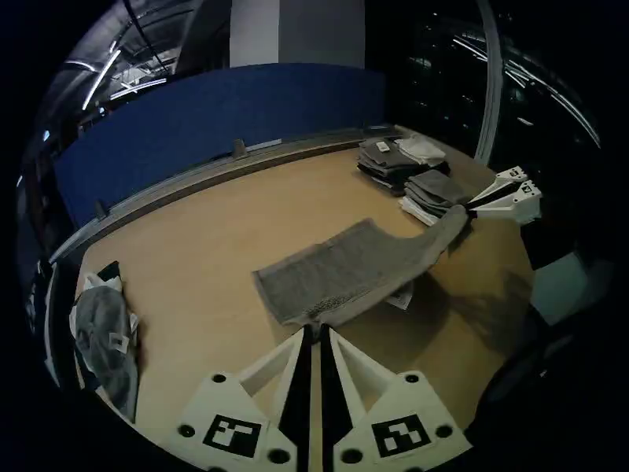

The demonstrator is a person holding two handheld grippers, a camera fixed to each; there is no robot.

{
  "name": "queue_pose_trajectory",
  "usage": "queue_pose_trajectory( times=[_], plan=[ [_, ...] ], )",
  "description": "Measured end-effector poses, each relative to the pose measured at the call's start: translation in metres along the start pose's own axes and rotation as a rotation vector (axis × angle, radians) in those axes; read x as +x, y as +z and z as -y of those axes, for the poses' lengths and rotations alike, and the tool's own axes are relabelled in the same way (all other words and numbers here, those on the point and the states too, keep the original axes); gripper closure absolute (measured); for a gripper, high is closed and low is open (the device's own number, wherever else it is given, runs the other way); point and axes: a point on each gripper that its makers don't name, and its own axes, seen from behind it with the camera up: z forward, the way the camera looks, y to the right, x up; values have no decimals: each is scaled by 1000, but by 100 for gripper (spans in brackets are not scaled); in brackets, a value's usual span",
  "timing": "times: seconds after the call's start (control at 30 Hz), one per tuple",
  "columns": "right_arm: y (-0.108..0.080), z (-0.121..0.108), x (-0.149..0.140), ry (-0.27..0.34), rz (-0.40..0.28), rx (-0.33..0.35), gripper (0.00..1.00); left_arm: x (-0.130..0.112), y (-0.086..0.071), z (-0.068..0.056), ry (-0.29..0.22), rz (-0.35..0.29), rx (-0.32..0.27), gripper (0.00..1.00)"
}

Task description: Fold towel

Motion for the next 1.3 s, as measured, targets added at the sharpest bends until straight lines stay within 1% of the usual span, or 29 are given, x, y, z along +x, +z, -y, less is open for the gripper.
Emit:
queue_pose_trajectory(
  times=[0.47,0.7,1.07,1.3],
  plan=[
    [-9,0,10,6,-23,-5,92,10,-9,-1,1,-20,4,93],
    [-11,0,11,8,-28,-5,92,14,-11,-1,-8,-28,8,93],
    [-6,-2,4,5,-17,-8,92,11,-4,0,-17,-17,14,93],
    [6,-6,3,5,-6,-12,92,9,7,4,-21,-2,28,93]
  ],
)
